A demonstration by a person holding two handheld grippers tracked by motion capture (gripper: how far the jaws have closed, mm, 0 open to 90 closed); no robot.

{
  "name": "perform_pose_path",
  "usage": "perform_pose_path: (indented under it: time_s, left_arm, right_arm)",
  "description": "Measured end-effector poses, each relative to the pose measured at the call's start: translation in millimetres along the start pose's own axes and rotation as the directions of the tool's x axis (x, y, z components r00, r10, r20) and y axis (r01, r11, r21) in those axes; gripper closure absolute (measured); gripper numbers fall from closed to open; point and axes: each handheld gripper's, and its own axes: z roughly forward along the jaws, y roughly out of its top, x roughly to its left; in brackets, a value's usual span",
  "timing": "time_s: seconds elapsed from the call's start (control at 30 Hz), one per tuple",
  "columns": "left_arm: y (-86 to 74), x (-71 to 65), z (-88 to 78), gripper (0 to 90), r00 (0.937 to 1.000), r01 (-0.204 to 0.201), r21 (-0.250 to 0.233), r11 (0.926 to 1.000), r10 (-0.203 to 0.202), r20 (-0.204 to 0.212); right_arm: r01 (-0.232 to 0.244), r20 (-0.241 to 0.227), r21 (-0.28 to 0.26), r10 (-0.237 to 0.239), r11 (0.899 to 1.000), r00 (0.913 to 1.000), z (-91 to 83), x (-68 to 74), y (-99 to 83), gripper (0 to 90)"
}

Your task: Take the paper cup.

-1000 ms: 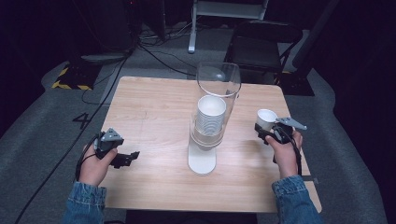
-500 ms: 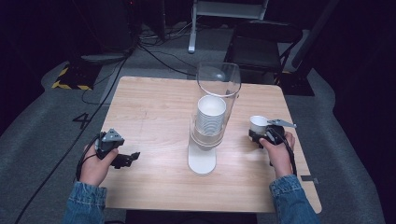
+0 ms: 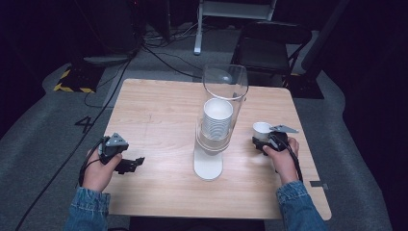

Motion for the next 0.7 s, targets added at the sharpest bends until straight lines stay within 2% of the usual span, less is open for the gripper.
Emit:
perform_pose_path:
  time_s: [0.33,0.5,0.7]
  left_arm:
    - [0.4,0.5,0.6,16.0,1.0,0.0,-0.005,1.0,0.0,0.001]
    - [1.7,0.6,0.4,16.0,1.0,-0.001,-0.004,1.0,0.001,0.007]
    - [3.0,0.9,2.4,16.0,0.9999,-0.007,-0.006,1.0,0.007,0.009]
  right_arm:
    - [0.023,-0.005,0.019,-0.023,1.0,0.9997,-0.9,2.1,-3.8,29.6]
    - [0.024,-0.007,0.023,-0.024,0.999,0.9997,-3.0,1.0,-5.5,23.8]
    - [0.035,-0.029,0.013,-0.034,0.999,0.999,-14.5,1.9,-3.5,17.3]
